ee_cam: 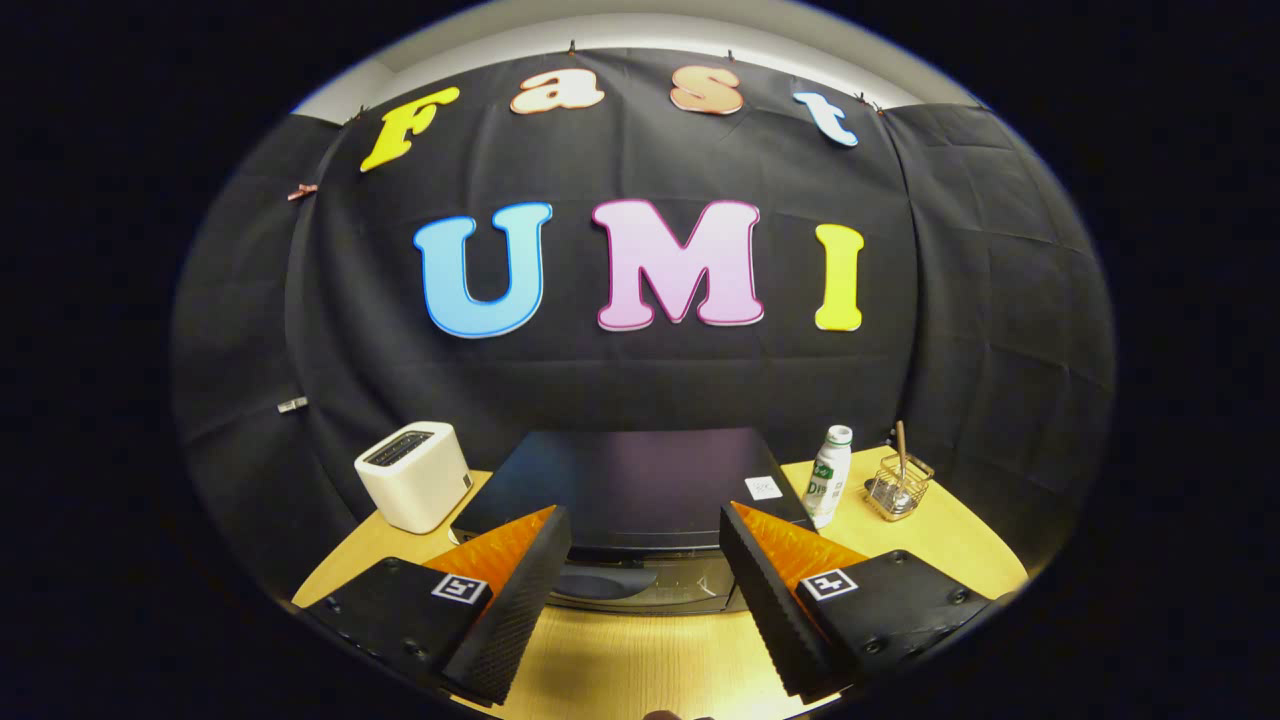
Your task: Open the toaster oven, put the food inside, and close the toaster oven door.
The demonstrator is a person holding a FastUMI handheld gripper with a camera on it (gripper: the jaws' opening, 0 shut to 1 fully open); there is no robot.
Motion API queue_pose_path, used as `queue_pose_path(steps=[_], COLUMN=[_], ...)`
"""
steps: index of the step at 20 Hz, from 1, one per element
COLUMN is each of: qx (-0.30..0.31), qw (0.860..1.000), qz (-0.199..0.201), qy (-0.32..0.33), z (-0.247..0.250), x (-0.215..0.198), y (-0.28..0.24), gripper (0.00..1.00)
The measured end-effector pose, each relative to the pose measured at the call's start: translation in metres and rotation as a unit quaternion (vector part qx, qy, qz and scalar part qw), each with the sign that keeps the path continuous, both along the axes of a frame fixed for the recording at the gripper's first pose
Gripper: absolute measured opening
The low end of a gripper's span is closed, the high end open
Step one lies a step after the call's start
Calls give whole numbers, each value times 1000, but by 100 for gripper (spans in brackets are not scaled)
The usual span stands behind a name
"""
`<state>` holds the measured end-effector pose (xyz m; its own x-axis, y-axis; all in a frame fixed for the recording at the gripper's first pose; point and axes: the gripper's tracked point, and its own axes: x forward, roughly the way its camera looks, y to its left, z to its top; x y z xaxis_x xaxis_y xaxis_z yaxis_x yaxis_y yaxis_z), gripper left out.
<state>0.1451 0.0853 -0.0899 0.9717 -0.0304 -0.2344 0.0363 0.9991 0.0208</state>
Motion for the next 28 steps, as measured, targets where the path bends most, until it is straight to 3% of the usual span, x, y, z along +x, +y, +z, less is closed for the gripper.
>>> queue_pose_path(steps=[9,13,16,28], qx=[-30,-26,-7,-28], qw=[998,998,996,993], qz=[-10,-16,-17,-1], qy=[52,59,88,118], z=[-73,-83,-92,-131], x=[47,42,28,-50], y=[16,21,24,28], gripper=[98,98,97,98])
